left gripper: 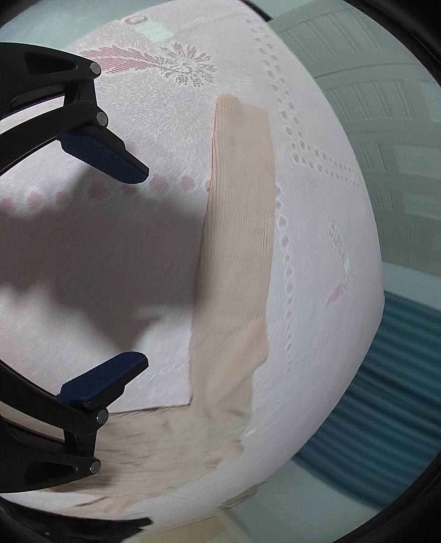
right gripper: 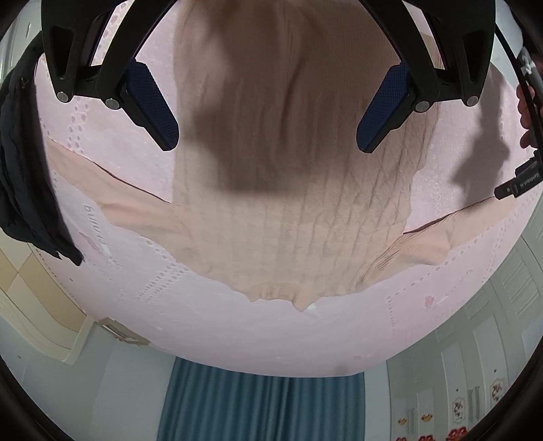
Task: Fold small clothes
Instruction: 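Move the left tool to the sleeve cuff nearest it and grasp it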
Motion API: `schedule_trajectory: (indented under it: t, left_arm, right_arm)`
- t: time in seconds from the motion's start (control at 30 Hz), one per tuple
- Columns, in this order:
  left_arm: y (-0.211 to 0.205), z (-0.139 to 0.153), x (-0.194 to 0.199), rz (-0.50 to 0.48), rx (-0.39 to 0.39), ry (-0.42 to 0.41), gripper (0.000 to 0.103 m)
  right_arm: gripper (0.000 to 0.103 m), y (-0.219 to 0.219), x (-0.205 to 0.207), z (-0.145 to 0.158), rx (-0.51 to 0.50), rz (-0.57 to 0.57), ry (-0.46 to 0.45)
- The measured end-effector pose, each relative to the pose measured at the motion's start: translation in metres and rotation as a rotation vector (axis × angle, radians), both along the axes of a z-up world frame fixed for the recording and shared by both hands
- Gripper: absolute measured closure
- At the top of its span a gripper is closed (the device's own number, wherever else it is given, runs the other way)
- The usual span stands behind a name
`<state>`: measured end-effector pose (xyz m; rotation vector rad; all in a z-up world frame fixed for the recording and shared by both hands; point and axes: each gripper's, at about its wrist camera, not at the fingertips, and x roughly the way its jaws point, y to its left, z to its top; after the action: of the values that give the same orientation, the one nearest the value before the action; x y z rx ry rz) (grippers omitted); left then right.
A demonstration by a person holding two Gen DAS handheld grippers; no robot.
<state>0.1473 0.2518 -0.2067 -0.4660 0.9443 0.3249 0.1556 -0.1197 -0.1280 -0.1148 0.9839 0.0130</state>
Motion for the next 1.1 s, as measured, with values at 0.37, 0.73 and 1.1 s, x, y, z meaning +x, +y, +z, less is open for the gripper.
schedule_trajectory:
  t: [0.37,0.73,1.1]
  left_arm:
    - [0.028,-0.023,0.013,0.041,-0.039,0.002,0.01]
    - [0.038,-0.038,0.019,0.068,-0.042,0.013,0.014]
    - [0.04,-0.036,0.015,0.07,-0.016,0.004,0.014]
  right_arm:
    - [0.0,0.024,0.013,-0.017,-0.024,0.024,0.028]
    - [0.0,0.034,0.014,-0.021,-0.036,0.04,0.035]
    - [0.0,0.046,0.012,-0.025,-0.042,0.053,0.045]
